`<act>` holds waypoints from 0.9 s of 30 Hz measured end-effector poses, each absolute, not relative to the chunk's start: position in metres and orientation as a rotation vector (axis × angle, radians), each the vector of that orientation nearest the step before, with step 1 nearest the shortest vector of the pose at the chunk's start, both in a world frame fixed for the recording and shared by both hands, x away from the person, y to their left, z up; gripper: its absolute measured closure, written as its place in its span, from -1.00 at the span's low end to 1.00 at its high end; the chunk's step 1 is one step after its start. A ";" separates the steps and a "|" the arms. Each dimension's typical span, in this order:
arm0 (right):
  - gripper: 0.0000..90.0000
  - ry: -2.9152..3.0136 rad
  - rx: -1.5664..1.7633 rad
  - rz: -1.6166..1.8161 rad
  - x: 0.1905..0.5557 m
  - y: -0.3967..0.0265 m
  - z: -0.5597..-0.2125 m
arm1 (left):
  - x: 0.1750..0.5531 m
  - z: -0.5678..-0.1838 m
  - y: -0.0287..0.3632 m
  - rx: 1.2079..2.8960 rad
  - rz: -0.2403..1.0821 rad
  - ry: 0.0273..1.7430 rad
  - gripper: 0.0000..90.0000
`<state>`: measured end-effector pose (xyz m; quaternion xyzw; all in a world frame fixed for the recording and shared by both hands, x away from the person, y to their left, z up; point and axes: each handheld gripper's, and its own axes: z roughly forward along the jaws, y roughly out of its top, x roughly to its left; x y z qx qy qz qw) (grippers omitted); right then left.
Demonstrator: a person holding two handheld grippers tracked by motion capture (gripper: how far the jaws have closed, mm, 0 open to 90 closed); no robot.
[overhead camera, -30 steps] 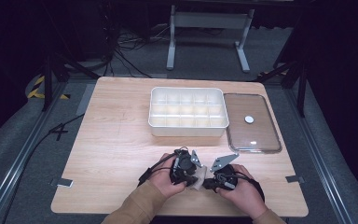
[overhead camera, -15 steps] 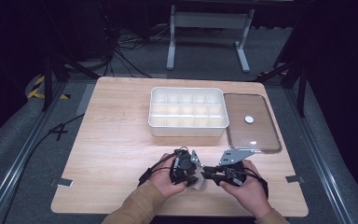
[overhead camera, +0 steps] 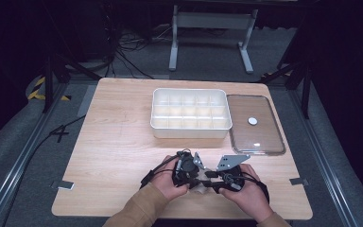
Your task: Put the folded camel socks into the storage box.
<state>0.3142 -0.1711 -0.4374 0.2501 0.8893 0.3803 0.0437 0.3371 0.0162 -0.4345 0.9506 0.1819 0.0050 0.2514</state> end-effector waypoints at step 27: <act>0.05 2.837 0.523 0.919 0.318 -0.165 -0.458 | 0.338 -0.441 0.015 2.567 -0.037 0.528 0.65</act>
